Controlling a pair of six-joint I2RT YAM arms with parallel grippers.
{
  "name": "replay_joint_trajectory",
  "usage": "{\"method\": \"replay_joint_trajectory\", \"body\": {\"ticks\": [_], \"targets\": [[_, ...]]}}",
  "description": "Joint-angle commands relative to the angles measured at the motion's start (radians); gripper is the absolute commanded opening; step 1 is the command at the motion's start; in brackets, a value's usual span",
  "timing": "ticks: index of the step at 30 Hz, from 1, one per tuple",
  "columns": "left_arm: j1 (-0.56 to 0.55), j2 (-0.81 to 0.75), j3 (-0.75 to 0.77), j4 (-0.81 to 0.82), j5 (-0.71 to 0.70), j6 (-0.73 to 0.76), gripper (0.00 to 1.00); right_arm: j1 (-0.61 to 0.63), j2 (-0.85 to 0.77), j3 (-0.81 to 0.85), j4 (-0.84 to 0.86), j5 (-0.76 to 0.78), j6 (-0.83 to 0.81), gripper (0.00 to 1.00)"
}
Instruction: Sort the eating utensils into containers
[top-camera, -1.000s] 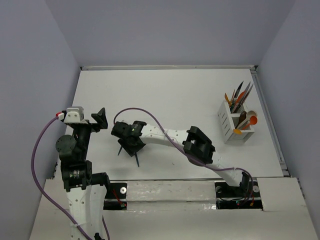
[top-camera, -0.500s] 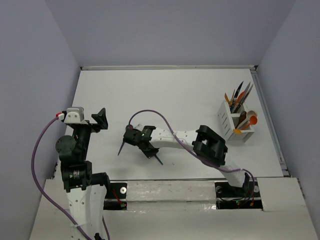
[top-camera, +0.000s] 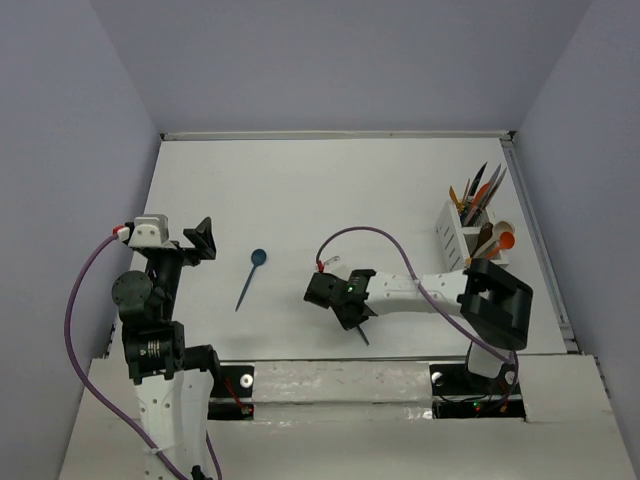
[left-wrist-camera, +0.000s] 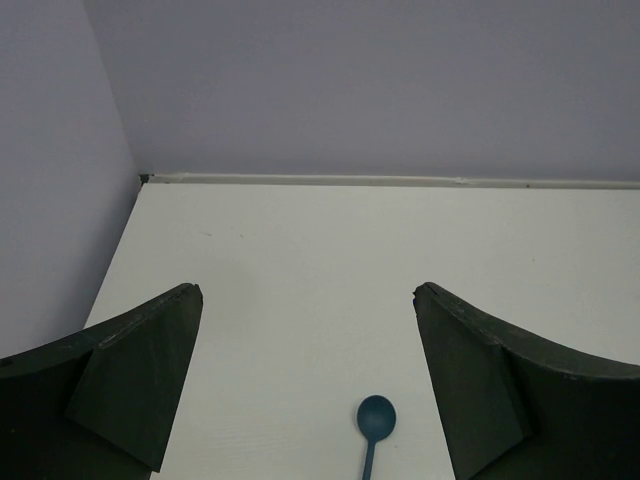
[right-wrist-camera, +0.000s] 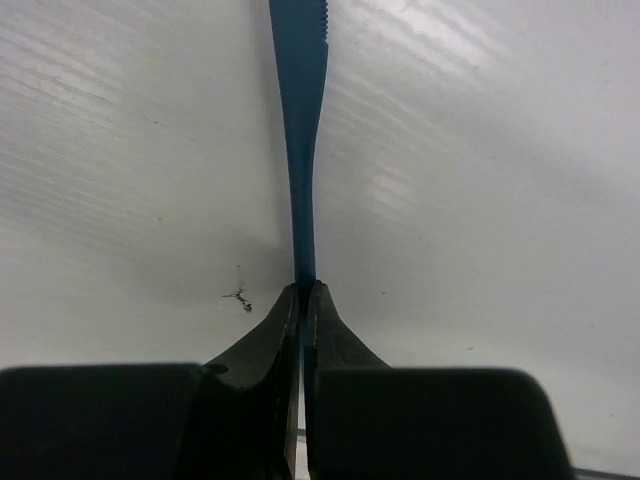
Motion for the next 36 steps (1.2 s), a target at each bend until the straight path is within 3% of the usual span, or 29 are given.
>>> {"method": "replay_joint_trajectory", "body": {"ticks": [1,9,12,16,17,25,36], "targets": [[0.011,-0.012,-0.003,0.047,0.018,0.002,0.99,-0.013,-0.187,-0.059,0.227,0.149,0.006,0.0],[0.011,-0.024,-0.003,0.046,0.026,0.004,0.99,-0.125,-0.442,-0.039,0.34,0.517,-0.075,0.0],[0.011,-0.026,-0.005,0.046,0.037,0.002,0.99,-0.25,-0.613,-0.106,0.516,0.572,-0.187,0.0],[0.011,-0.029,-0.005,0.044,0.043,0.001,0.99,-0.468,-0.793,-0.249,0.911,0.645,-0.372,0.0],[0.011,-0.031,-0.005,0.046,0.045,0.002,0.99,-0.567,-0.819,-0.269,0.936,0.638,-0.397,0.0],[0.009,-0.029,-0.003,0.043,0.055,0.002,0.99,-0.861,-0.726,-0.289,0.95,0.572,-0.414,0.0],[0.009,-0.014,-0.003,0.041,0.058,0.005,0.99,-0.958,-0.527,-0.313,0.969,0.513,-0.364,0.0]]}}
